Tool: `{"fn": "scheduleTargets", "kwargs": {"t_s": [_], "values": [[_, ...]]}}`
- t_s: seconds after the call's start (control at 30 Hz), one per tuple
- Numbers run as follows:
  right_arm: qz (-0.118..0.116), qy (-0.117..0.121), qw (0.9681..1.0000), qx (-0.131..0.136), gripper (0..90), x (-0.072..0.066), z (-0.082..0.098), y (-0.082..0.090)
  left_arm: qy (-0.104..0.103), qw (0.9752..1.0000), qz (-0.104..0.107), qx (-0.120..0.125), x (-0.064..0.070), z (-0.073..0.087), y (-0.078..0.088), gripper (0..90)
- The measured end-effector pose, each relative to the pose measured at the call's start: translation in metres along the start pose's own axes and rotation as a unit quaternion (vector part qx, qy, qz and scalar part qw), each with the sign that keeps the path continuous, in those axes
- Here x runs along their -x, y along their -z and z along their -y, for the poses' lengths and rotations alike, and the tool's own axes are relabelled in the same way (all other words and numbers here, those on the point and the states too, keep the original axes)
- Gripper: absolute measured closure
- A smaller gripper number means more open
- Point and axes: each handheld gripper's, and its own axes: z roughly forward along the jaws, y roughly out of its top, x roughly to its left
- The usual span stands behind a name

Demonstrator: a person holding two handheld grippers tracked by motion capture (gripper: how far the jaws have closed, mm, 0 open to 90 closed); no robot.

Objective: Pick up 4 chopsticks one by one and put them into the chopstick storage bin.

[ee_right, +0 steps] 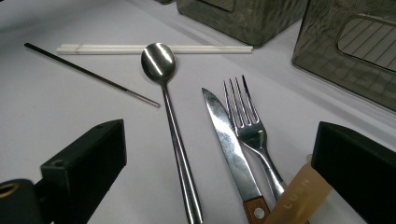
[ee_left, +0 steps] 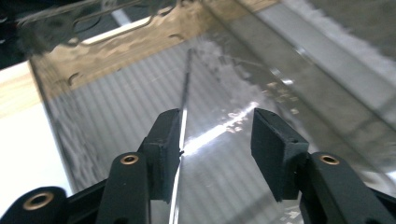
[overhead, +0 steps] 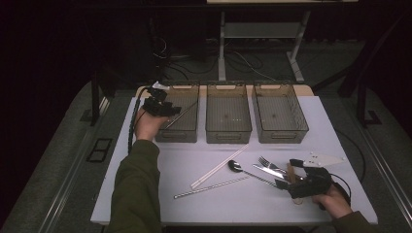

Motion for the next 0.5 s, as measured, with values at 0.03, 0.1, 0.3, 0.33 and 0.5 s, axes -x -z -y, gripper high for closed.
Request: {"fn": "scheduleTargets", "kwargs": {"t_s": [0.03, 0.1, 0.3, 0.33, 0.5], "values": [[0.000, 0.000, 1.0000, 0.000, 3.2, 0.000, 0.000, 0.000, -0.004, 1.0000, 0.006, 0.002, 0.001, -0.001, 0.003, 45.7], [0.001, -0.001, 1.0000, 0.000, 3.2, 0.000, 0.000, 0.000, -0.014, 0.9998, 0.014, 0.010, 0.004, -0.001, 0.009, 44.7], [0.004, -0.001, 1.0000, 0.002, 3.2, 0.000, 0.000, 0.000, -0.032, 0.9984, 0.034, 0.034, 0.012, 0.000, 0.027, 43.4], [0.004, -0.002, 1.0000, 0.002, 3.2, 0.000, 0.000, 0.000, -0.032, 0.9981, 0.038, 0.035, 0.013, 0.000, 0.029, 42.6], [0.006, -0.003, 1.0000, 0.003, 3.2, 0.000, 0.000, 0.000, -0.046, 0.9972, 0.047, 0.036, 0.023, 0.003, 0.040, 38.5]]}}
